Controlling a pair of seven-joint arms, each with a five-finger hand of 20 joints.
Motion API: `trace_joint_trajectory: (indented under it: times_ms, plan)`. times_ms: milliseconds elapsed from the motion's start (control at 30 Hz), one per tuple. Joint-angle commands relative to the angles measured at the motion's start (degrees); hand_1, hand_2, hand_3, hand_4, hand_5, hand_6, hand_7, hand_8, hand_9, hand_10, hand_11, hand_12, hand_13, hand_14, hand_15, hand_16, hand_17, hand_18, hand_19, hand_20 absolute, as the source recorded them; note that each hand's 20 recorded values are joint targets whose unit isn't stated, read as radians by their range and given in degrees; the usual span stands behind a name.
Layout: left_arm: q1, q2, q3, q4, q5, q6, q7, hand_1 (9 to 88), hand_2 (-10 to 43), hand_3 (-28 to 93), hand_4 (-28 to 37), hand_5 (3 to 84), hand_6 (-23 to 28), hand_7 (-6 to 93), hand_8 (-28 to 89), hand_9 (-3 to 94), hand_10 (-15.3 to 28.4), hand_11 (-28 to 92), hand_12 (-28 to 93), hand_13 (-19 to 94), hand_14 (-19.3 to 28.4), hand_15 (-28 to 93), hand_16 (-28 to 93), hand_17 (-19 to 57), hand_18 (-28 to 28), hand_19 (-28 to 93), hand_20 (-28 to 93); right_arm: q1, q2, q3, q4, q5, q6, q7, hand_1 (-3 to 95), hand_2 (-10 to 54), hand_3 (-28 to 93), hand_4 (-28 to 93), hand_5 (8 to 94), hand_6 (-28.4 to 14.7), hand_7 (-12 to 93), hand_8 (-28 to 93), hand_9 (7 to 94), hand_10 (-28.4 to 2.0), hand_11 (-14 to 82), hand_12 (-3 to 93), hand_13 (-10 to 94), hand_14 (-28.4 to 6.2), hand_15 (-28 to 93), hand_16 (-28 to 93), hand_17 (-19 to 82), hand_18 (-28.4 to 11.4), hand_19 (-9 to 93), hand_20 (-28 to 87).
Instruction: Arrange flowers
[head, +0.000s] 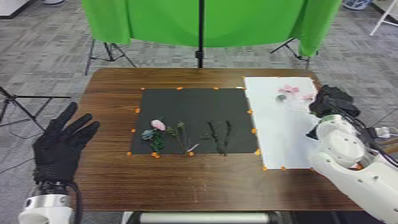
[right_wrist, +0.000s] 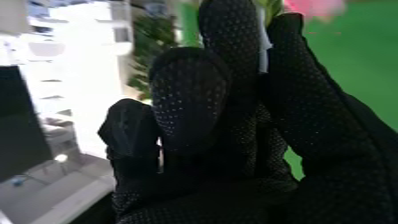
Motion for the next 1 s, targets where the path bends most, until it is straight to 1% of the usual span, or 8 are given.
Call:
trace_joint_trajectory:
  times_ms: [33, 233, 267, 500, 667, 833, 867, 1000]
  plan:
    - [1.76, -0.77, -0.86, -0.09, 0.22, -0.42, -0.45, 18.3, 7.3, 76, -28.3, 31.3, 4.9, 14.9, -11, 32.6, 18.4, 22, 12, 25, 25.4, 48, -6, -9.7, 24.0, 51, 21, 3.61, -7.31, -1.54, -7.64, -3.72, -1.26, -10.09, 59.7, -9.5, 69, -28, 87.0, 1.6, 24, 3, 93.7, -4.8, 17.5, 30.8, 84, -2.6, 63, 21, 39, -22.3, 93, 59]
    - [2.41, -0.82, -0.81, -0.19, 0.19, -0.28, 0.02, 18.2, 7.3, 76, -28.3, 31.3, 5.0, 14.7, -11, 32.7, 18.4, 22, 12, 24, 25.5, 48, -7, -9.7, 24.0, 51, 21, 12.4, -19.28, -11.89, -6.14, -3.38, -4.68, -16.9, 59.4, -9.5, 70, -28, 87.0, 1.7, 23, 4, 93.7, -4.9, 17.8, 30.7, 84, -2.9, 63, 21, 39, -22.3, 93, 59]
    - [2.25, -1.0, -0.86, -0.16, 0.45, -0.47, -0.47, 18.2, 7.3, 76, -28.3, 31.3, 5.0, 14.7, -11, 32.6, 18.4, 22, 12, 24, 25.5, 48, -7, -9.7, 24.1, 51, 21, 13.1, -21.3, -13.06, -5.45, -4.06, -5.63, -18.09, 59.3, -9.5, 70, -28, 87.0, 1.6, 23, 4, 93.7, -4.9, 17.7, 30.7, 84, -3.0, 63, 21, 39, -22.2, 93, 59]
    - [0.51, -0.98, -0.95, 0.19, 0.89, -0.97, -1.35, 18.3, 7.3, 76, -28.3, 31.3, 5.0, 14.7, -11, 32.7, 18.3, 23, 12, 24, 25.5, 48, -7, -9.7, 24.1, 51, 21, 18.21, -33.09, -20.21, 3.38, -6.9, -9.7, -22.82, 58.3, -9.5, 71, -28, 86.4, 1.9, 23, 5, 93.7, -5.0, 17.7, 31.1, 83, -3.3, 64, 21, 38, -22.0, 93, 58]
    - [-0.73, -0.53, -1.45, 0.46, 1.36, -1.37, -2.55, 18.4, 7.3, 76, -28.3, 31.3, 5.0, 14.7, -11, 32.7, 18.3, 22, 12, 24, 25.5, 48, -7, -9.7, 24.0, 51, 21, 18.14, -36.34, -21.7, 6.41, -7.76, -11.85, -23.76, 57.9, -9.5, 71, -28, 85.9, 2.0, 24, 4, 93.7, -5.8, 17.8, 32.0, 82, -3.6, 65, 22, 37, -21.7, 93, 59]
    - [-1.12, -0.23, -1.48, 0.43, 1.24, -1.2, -2.54, 18.4, 7.2, 76, -28.3, 31.3, 5.1, 14.8, -11, 32.7, 18.4, 23, 12, 24, 25.5, 48, -7, -9.7, 24.1, 51, 21, 18.47, -37.83, -23.62, 8.15, -7.91, -13.86, -23.4, 57.7, -9.5, 71, -28, 85.1, 2.0, 24, 4, 93.7, -6.2, 16.9, 33.4, 80, -4.2, 67, 21, 35, -21.5, 93, 58]
    - [-1.76, -0.61, -1.5, 0.56, 1.61, -1.47, -3.59, 18.4, 7.2, 76, -28.3, 31.3, 5.1, 14.8, -11, 32.7, 18.4, 23, 12, 24, 25.6, 48, -7, -9.7, 24.1, 51, 21, 18.28, -38.14, -23.5, 8.39, -7.87, -14.83, -23.11, 57.5, -9.5, 71, -28, 84.8, 2.1, 24, 3, 93.7, -6.3, 16.7, 33.6, 79, -4.3, 67, 21, 35, -21.4, 93, 58]
    - [-2.61, -0.84, -1.16, 0.75, 1.82, -1.7, -4.21, 18.5, 7.3, 76, -28.3, 31.4, 5.1, 14.8, -11, 32.7, 18.4, 22, 12, 24, 25.5, 48, -7, -9.7, 24.0, 51, 21, 17.54, -39.09, -23.33, 9.35, -9.81, -16.52, -23.4, 56.7, -9.5, 71, -28, 84.2, 2.7, 22, 2, 93.7, -6.3, 15.8, 34.6, 78, -4.9, 68, 20, 34, -21.6, 93, 57]
